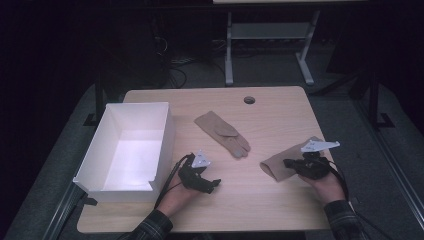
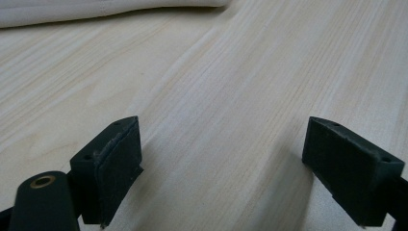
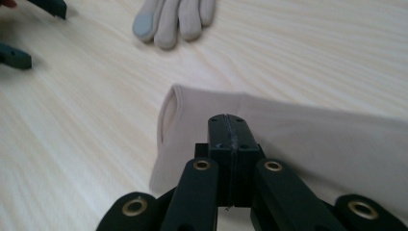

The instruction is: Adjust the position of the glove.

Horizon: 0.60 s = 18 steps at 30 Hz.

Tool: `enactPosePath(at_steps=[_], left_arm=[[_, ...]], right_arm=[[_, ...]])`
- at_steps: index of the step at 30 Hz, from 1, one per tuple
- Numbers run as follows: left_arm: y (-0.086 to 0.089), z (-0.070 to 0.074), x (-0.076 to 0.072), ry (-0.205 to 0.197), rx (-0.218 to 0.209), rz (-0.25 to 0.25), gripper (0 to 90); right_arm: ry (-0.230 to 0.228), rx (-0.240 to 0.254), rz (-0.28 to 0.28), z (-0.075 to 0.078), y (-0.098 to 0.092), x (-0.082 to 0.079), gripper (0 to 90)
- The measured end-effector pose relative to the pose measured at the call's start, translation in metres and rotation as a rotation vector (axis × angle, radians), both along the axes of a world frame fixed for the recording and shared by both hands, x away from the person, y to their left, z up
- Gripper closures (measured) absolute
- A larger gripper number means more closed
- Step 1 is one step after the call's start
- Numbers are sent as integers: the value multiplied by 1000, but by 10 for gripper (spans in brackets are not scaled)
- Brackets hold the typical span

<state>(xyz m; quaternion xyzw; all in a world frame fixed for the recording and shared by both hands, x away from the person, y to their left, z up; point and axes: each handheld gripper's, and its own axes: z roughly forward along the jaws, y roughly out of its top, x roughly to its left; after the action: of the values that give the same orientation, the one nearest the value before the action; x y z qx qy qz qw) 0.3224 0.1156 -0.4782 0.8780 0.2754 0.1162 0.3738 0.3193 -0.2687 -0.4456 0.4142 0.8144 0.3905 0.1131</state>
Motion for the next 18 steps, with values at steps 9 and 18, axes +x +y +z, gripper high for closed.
enactPosePath(at_steps=[9, 18], left_arm=[[0, 0, 1, -9, 4, -7, 129], [1, 0, -1, -3, 0, -7, 128]], right_arm=[[-11, -14, 44, -2, 35, 29, 900], [45, -80, 102, -21, 54, 40, 900]])
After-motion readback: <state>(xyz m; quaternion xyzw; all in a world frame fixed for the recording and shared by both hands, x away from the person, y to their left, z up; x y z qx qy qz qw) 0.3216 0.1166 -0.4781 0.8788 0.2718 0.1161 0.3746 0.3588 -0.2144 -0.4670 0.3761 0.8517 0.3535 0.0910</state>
